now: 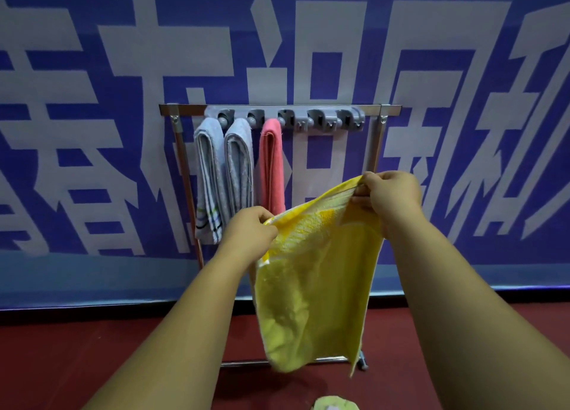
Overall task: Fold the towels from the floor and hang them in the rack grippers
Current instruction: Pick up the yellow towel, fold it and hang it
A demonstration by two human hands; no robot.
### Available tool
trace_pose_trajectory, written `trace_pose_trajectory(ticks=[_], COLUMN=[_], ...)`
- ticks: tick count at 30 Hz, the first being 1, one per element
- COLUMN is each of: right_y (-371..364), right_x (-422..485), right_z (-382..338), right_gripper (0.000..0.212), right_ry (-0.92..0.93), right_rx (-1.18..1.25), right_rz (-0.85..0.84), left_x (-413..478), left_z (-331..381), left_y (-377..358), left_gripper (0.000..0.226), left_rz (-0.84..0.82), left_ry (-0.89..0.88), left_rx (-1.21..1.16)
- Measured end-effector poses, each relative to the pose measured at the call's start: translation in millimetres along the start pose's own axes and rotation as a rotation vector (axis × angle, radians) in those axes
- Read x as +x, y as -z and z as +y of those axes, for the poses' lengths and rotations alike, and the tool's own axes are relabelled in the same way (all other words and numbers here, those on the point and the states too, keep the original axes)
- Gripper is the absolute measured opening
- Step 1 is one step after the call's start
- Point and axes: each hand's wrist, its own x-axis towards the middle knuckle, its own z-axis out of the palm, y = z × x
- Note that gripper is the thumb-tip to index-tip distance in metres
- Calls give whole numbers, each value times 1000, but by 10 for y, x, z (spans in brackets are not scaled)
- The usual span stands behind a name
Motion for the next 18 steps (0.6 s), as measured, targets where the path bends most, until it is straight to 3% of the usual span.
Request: trace_pose_trajectory(ticks=[5,8,10,14,18], right_y=[20,-36,-73,-62,-34], right_x=[-106,-195,-222,-145,-91], right_z=[158,311,395,491,559], right_gripper=[6,15,8,16,16], right_ry=[-55,-25,-28,-37,-46], right_rx=[-14,-74,-17,43,44], right_rz=[-41,-75,-71,-36,-10], left_x=[-83,-166,-201,-209,-179], left_z=[-96,-65,-77,-208,-283], left_y=[-19,-123,-188,-173,-82], left_gripper=[24,20,14,38,37], left_rz=[-36,-31,-72,-164,-223], left_ry=[72,110,153,104,125], left_rx=[-328,-492,-592,-492,-447])
